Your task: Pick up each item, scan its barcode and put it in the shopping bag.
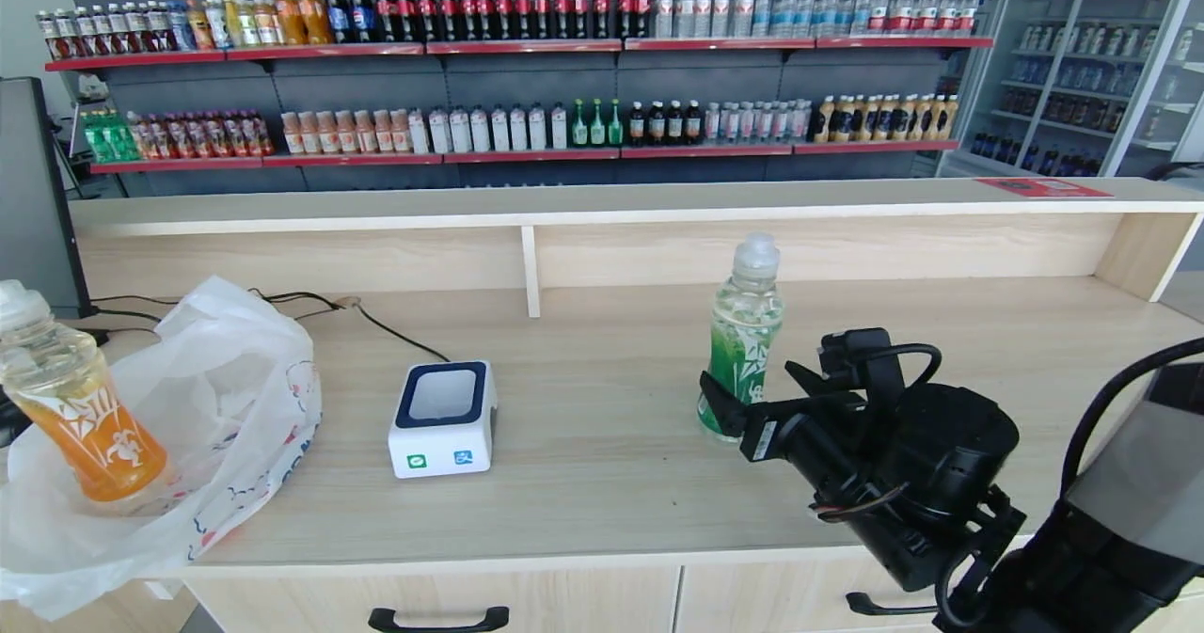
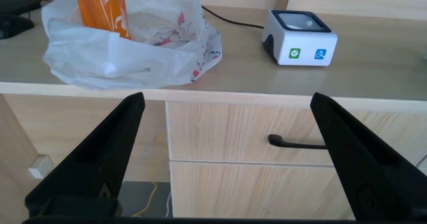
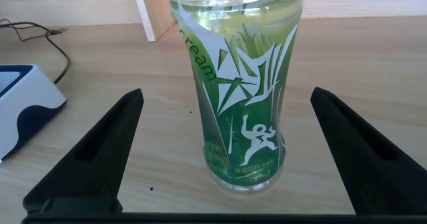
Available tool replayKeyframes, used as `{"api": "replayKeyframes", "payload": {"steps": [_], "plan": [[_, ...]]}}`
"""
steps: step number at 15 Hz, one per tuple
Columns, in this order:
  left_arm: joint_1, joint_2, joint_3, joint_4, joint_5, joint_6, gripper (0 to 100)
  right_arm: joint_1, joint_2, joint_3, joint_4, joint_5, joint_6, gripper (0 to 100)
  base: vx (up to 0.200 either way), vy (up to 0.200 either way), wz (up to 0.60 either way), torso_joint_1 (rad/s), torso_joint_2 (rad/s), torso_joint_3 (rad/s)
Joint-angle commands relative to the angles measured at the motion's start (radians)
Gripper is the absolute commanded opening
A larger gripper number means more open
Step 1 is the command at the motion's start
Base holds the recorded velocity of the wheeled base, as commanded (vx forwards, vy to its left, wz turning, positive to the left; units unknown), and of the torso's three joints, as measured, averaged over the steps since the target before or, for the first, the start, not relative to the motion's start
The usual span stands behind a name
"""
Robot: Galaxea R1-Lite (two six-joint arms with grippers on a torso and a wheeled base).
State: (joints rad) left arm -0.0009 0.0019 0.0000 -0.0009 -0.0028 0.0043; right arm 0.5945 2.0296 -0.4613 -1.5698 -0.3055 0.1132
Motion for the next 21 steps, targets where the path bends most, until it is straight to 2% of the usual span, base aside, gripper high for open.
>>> {"api": "replayKeyframes", "payload": {"steps": [1,6,21], "plan": [[0.001,0.0,0.0,-0.001,0.0,0.0,100,-0.016,0.026,-0.023,-0.001,0.0,0.0,100,0.0,0.0,0.0,0.0,0.0,0.0],[-0.001,0.0,0.0,-0.001,0.0,0.002,100,-0.039,0.063,-0.057,-0.001,0.0,0.0,100,0.0,0.0,0.0,0.0,0.0,0.0],[-0.001,0.0,0.0,-0.001,0.0,0.006,100,-0.035,0.158,-0.178,-0.001,0.0,0.0,100,0.0,0.0,0.0,0.0,0.0,0.0]]}}
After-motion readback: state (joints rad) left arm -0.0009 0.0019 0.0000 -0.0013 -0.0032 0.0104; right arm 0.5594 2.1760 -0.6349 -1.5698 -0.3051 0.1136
